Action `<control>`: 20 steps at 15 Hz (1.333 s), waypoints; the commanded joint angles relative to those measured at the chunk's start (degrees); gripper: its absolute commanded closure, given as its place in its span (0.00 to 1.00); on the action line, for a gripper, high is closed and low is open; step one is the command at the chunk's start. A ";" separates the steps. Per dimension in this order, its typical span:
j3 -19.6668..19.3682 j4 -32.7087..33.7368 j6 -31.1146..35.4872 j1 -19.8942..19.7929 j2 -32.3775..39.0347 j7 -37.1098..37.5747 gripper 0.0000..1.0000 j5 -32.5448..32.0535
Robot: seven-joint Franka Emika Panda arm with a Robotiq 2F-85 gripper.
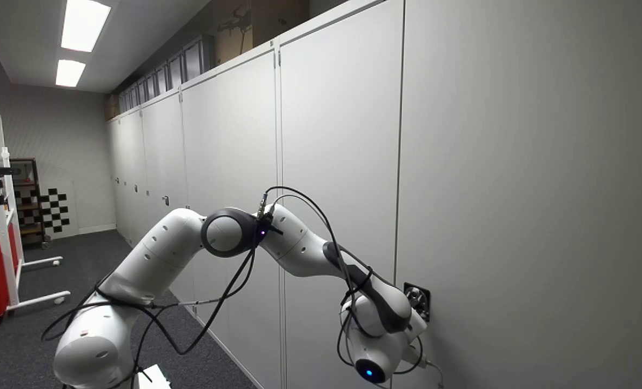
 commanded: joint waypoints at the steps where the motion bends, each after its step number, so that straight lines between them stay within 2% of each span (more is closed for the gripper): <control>1: -0.48 6.95 -1.02 -1.84 1.62 -0.96 0.92 1.15; 17: -0.53 6.78 -1.04 -1.99 1.28 -3.98 0.92 0.09; 18: -0.49 6.65 -0.98 -2.02 1.23 -3.93 0.65 0.26; 20: -0.48 6.51 -0.76 -2.07 1.11 -3.81 0.40 0.33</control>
